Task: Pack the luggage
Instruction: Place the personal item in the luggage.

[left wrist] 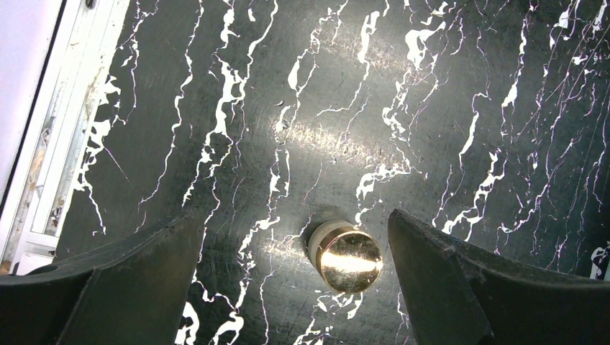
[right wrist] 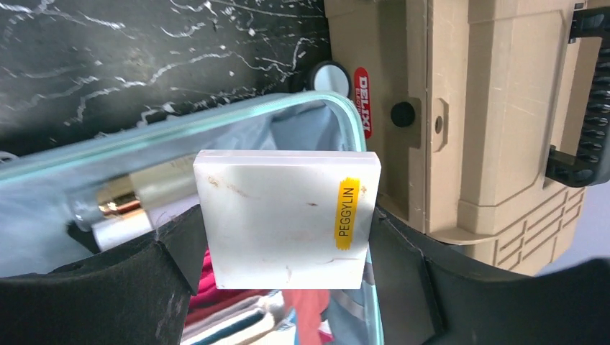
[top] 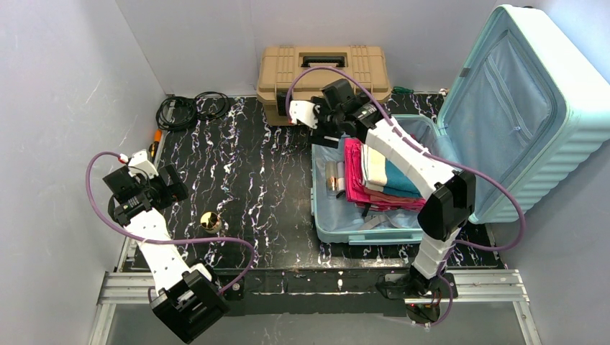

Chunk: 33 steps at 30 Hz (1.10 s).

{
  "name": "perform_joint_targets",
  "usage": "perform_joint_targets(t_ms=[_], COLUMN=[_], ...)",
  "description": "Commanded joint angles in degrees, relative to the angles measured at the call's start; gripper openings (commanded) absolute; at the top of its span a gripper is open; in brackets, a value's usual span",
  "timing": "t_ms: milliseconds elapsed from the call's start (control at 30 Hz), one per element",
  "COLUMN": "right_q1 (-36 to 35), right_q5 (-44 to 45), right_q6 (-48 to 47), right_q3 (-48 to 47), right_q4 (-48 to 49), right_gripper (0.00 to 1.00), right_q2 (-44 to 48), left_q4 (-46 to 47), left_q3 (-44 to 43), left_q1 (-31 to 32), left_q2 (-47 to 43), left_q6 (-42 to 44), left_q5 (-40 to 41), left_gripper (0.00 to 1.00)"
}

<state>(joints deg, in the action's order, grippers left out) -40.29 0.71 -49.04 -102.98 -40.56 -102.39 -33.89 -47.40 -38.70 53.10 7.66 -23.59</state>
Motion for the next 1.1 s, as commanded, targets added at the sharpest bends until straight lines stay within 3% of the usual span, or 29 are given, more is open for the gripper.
perform_joint_targets(t_ms=[0, 533, 1067], right_q1=[3.3, 6.9, 7.2], right_q5=[-4.8, -4.0, -1.1], right_q6=[-8.4, -17.3, -18.0], right_q3=[-0.3, 4.6, 7.9], right_q4=[2.1, 9.3, 13.4], right_gripper=[0.7, 0.7, 0.73], right_q2=[-2.9, -13.1, -18.1], left_q4=[-1.3, -1.6, -1.8], left_q3=[-0.1, -0.1, -0.1], left_q1=[-0.5, -1.1, -1.7], left_q2=[-0.4, 0.1, 0.3], left_q6=[0.0, 0.1, 0.2], left_q5=[-1.5, -1.9, -2.4], left_gripper=[0.98, 0.98, 0.98])
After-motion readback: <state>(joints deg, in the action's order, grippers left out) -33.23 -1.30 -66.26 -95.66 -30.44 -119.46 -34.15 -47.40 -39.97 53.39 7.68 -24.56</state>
